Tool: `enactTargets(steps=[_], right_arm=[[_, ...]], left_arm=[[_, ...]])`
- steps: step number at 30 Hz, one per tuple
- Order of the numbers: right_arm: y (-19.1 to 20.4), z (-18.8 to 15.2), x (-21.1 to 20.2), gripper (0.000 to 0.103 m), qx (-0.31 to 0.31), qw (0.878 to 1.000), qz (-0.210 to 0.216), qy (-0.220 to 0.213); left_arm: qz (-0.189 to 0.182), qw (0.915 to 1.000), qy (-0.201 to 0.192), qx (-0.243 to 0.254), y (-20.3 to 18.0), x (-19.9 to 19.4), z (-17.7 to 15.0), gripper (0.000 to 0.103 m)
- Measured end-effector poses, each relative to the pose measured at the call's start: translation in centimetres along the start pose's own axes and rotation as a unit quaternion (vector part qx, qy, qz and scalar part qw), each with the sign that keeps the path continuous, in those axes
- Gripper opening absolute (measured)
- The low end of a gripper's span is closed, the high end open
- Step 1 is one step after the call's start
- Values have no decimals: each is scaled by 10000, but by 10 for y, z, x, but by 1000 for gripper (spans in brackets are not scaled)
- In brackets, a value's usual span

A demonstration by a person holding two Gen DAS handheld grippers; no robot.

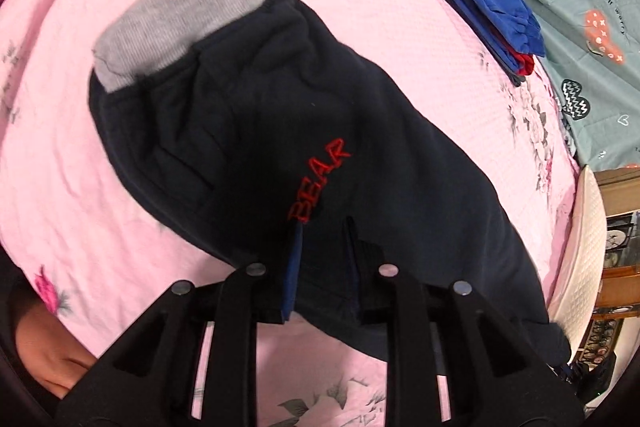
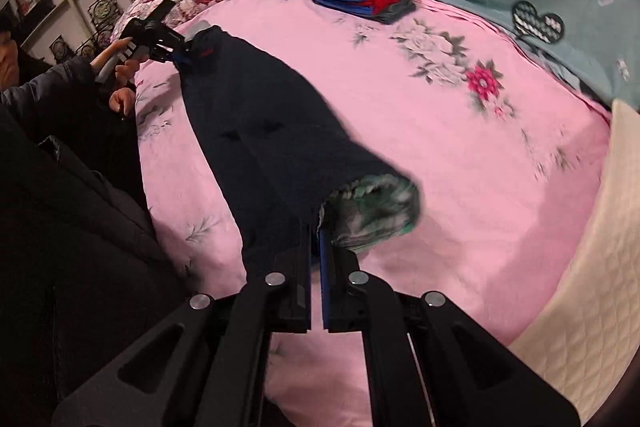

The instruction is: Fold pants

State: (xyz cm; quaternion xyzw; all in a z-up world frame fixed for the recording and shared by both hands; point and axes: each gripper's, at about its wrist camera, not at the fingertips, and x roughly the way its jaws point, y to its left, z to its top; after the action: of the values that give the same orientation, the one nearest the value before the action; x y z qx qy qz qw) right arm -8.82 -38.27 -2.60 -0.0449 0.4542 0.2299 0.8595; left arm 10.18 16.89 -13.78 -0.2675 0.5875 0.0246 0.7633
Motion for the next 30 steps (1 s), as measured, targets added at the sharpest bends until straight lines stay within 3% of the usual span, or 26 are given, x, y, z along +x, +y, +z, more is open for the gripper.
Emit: enactTargets(steps=[2, 4, 5, 6, 8, 11, 13, 15, 18, 20, 21, 23, 24, 25, 27, 30], right_arm=[[-9, -7, -10, 3, 469, 9986, 201, -110], [-6, -22, -7, 3, 470, 9987, 199, 82], [-3, -31, 3, 3, 385, 9985, 207, 321], [1, -46, 25, 3, 359, 9943, 464, 885], [15, -76, 59, 3, 140, 9839, 542, 1696], [9, -83, 60, 1, 354, 9754, 885, 1986], [-8, -62, 35, 2, 576, 9780, 1213, 1597], [-26, -25, 19, 5, 775, 9857, 1174, 926], [-29, 29, 46, 6, 650, 9908, 1132, 343], [-20, 58, 80, 7, 462, 9914, 1199, 247], [-10, 75, 100, 8, 357, 9920, 1182, 271], [21, 104, 122, 8, -80, 9905, 1365, 149], [47, 113, 130, 14, -438, 9876, 1500, 130], [70, 117, 138, 31, -766, 9848, 1549, 170], [108, 113, 151, 45, -1418, 9806, 1339, 172], [135, 101, 172, 44, -2018, 9760, 804, 132]], left_arm=[[172, 9998, -15, 99, -4, -4, 3, 26], [297, 9993, -13, 212, -8, -6, 6, 37], [343, 9991, 16, 268, -9, -5, 7, 37], [431, 9985, 78, 328, -10, -2, 7, 37], [543, 9977, 151, 364, -11, 2, 6, 37], [554, 9978, 125, 351, -14, 0, 1, 37], [372, 9983, 58, 443, -22, -6, -6, 37], [228, 9978, 22, 623, -35, -8, -16, 37], [-35, 9961, 181, 868, -52, -2, -32, 38], [-163, 9932, 402, 1082, -64, 5, -44, 38], [-151, 9917, 500, 1171, -68, 8, -50, 38], [227, 9886, 564, 1380, -74, 15, -59, 38], [304, 9881, 585, 1389, -74, 17, -61, 38], [245, 9894, 589, 1307, -71, 17, -59, 37], [198, 9916, 552, 1153, -65, 14, -54, 36], [389, 9927, 349, 1086, -58, 7, -49, 37]])
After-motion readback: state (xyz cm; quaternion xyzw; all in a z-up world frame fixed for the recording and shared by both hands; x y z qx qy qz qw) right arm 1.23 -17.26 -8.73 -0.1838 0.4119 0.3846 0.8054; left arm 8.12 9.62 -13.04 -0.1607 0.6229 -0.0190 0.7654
